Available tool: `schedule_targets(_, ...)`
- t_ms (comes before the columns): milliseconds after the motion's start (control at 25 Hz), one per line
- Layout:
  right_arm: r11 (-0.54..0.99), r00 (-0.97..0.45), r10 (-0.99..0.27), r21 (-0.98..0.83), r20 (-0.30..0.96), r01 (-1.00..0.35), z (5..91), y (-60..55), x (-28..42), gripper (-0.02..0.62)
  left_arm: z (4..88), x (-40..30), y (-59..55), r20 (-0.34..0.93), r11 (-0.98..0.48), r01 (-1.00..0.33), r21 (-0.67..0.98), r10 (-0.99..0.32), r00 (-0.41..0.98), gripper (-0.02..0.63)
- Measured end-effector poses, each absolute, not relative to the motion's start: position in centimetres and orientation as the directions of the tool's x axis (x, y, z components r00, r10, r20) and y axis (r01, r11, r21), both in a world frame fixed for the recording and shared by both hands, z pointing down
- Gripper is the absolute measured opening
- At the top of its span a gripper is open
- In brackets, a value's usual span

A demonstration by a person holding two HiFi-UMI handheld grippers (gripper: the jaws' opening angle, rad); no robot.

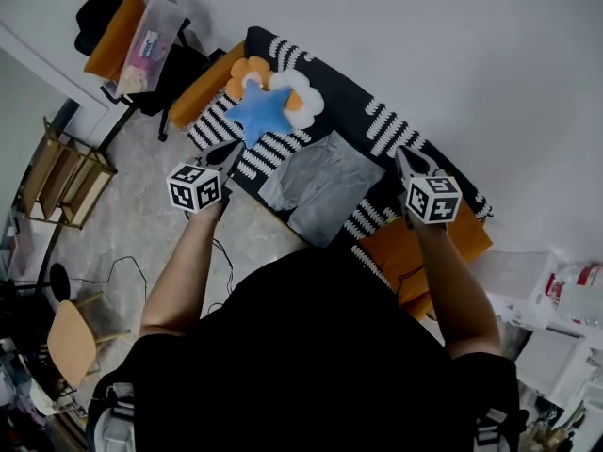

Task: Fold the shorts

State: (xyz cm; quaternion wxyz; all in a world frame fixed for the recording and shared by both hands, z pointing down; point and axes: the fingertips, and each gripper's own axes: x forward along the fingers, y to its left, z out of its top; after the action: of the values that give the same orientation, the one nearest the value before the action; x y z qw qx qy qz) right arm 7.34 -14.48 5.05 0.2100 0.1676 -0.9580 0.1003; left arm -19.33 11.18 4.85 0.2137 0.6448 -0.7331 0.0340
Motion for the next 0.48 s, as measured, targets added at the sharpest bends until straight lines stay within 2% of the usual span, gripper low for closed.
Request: schedule_targets(480, 0.970, -0.885, -0.149, -0.109, 0.441, -0.218, 5.4, -20.6, 6.4, 0.006, 4.7, -16.6, 9.9, 0.354, 0.322, -0.921, 0.221, -0.906, -0.231, 0.015)
